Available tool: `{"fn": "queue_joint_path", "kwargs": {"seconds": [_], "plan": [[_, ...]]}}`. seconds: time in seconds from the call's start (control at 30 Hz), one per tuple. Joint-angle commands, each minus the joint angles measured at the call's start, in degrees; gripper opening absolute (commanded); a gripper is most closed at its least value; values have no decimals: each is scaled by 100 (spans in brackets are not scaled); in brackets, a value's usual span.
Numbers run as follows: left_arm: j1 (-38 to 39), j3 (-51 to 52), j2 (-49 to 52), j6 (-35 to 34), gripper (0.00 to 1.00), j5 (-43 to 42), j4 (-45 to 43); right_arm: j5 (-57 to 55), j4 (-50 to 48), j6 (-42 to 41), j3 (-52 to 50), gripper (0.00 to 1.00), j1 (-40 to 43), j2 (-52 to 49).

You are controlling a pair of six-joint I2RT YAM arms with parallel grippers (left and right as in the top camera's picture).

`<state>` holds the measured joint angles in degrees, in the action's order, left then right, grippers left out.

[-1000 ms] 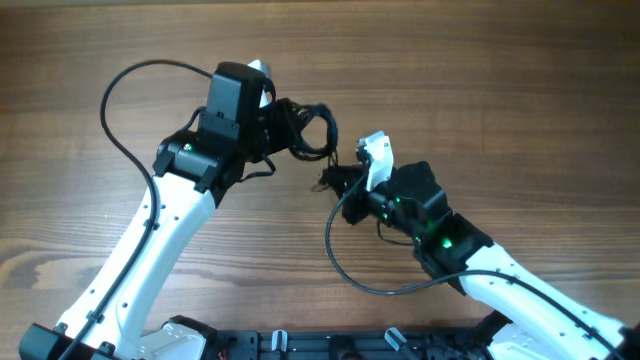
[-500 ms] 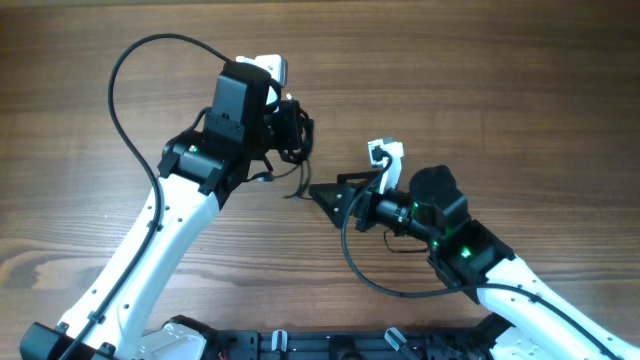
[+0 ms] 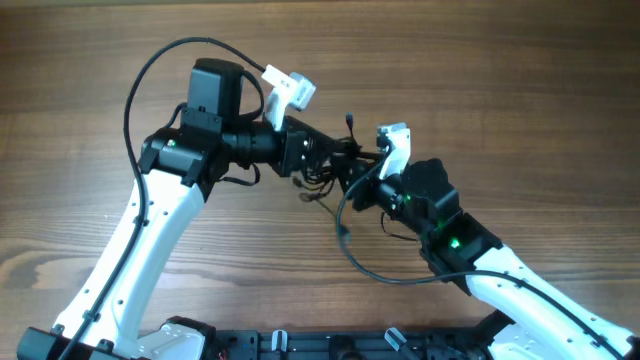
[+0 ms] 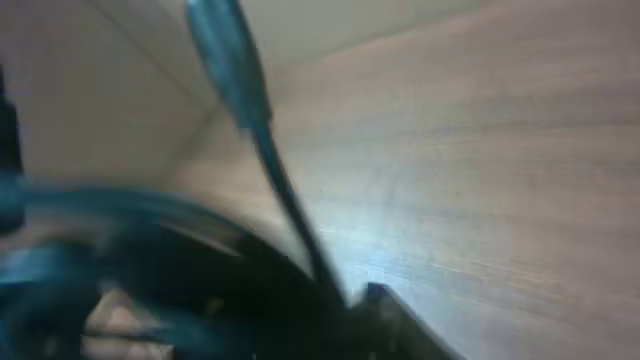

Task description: Untangle cables

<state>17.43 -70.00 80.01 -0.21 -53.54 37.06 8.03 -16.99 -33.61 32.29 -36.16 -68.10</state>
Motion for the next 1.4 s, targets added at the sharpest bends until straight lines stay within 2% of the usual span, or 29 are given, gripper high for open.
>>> {"fn": "queue_joint_path", "kwargs": {"seconds": [0.0,0.03,0.07,0.1,0.13,0.2,0.27,0.37,0.43,0.53,0.63,0.7,0.73,0.8,0.87,0.9,0.93,0.97,1.03,1.13,1.17,1.2,1.3,1.37], "plan": [[-52,-35,-52,107,6,-839,284,-105,-529,-234,103,5,20,-92],[-52,-35,-52,107,21,-695,334,-103,-514,-431,103,4,22,-92],[-52,-35,-52,105,59,-501,352,-96,-457,-612,103,4,22,-92],[-85,-35,-52,105,92,-264,339,-96,-249,-1086,103,4,20,-92],[-170,-37,-52,96,100,-232,258,-70,-68,-1416,103,4,24,-90],[-409,-37,-52,-258,100,-173,105,39,341,-1950,103,4,103,-52],[-780,-35,-52,-1014,100,387,0,533,730,-2800,103,4,374,7],[-868,28,-50,-1102,100,562,332,1591,614,-3416,103,4,745,7],[-708,225,-50,-1051,100,848,452,1716,581,-3453,103,4,791,7],[-352,671,-50,-1058,100,1056,61,1733,568,-3449,103,4,791,7],[4,732,-50,-1060,82,1058,-284,1672,603,-3386,103,4,791,4],[160,732,-50,-1058,79,1069,-442,1591,656,-3388,103,4,791,4],[223,732,-50,-1058,75,1156,-463,1600,654,-3390,103,4,789,7],[284,734,-48,-1058,74,1320,-428,1596,669,-3386,103,5,789,7],[278,737,-50,-1075,89,1316,-503,1506,793,-3390,103,5,789,4],[201,737,-52,-1084,90,1314,-645,1467,883,-3412,103,4,791,4],[72,737,-52,-1318,88,1309,-881,1471,911,-3410,103,6,789,4],[-164,737,-52,-1851,86,1147,-1204,1491,914,-3414,103,8,789,4],[-376,737,-52,-1991,84,669,-1419,1519,914,-3580,103,12,789,4],[-131,739,-50,-1086,77,562,-813,1513,874,-3598,103,14,789,4],[28,739,-50,-1047,77,621,-699,1513,874,-3598,103,14,789,4],[109,739,-50,-1049,77,728,-675,1513,872,-3600,103,14,789,4],[293,739,-50,-1069,76,2151,-363,1589,868,-3580,103,8,789,4],[271,739,-50,-1067,81,2726,-205,1626,870,-3453,103,4,789,7]]}}
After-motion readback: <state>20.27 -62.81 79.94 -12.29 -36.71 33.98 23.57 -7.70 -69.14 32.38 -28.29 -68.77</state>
